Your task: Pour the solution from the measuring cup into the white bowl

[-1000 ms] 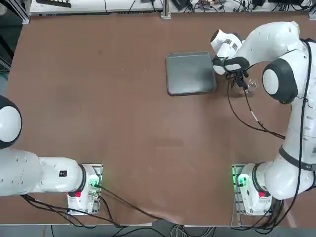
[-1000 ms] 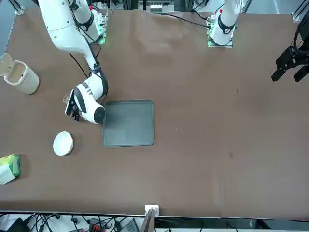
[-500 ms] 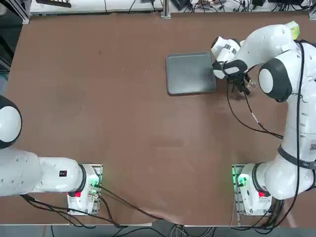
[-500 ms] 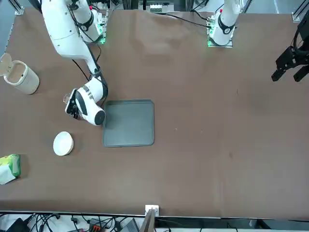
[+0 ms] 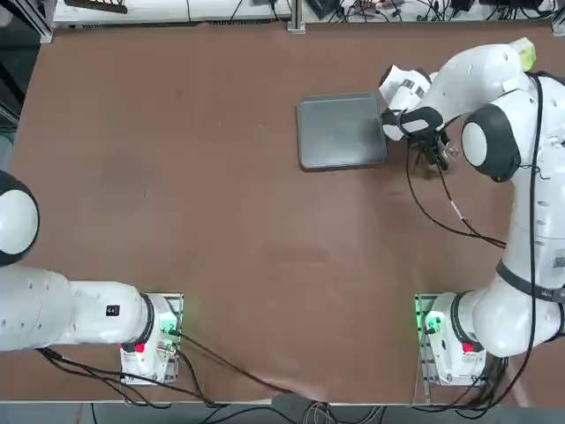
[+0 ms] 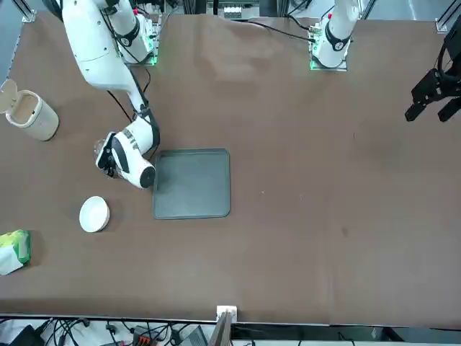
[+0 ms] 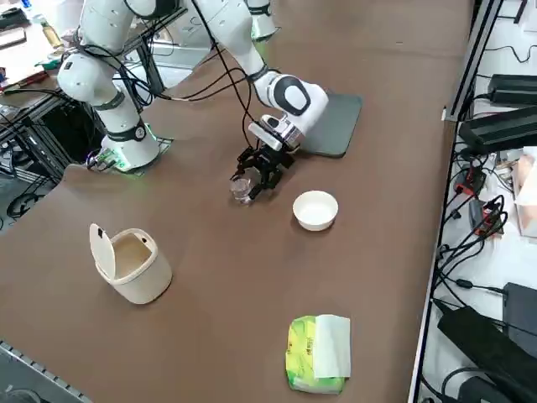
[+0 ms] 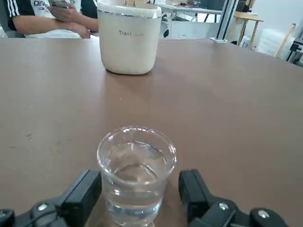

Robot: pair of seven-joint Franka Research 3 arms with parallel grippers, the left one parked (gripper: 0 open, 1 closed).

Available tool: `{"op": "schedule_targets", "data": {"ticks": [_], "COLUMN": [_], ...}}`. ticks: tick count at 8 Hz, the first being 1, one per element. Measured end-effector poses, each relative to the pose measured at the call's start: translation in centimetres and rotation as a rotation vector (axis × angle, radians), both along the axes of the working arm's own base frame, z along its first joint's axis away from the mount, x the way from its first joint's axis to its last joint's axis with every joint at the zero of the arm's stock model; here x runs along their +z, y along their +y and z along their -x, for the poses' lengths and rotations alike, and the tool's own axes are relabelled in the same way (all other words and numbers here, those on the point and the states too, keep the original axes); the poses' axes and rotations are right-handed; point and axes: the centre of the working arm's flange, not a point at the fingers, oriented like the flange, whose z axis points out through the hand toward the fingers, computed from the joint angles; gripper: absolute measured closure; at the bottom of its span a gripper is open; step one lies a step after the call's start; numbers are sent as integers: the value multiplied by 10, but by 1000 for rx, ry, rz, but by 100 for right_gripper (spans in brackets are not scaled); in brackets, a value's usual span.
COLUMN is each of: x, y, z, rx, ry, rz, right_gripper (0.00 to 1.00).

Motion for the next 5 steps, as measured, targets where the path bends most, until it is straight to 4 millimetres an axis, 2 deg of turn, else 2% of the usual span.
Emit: {"op": "schedule_targets", "data": {"ticks": [3,5], "x": [-5,-10], "y": [-2,-5], "z": [-1,-2], "rx": [3,5], "ry": [-15,-13], "rz": [25,37], "right_gripper": [0,4]}}
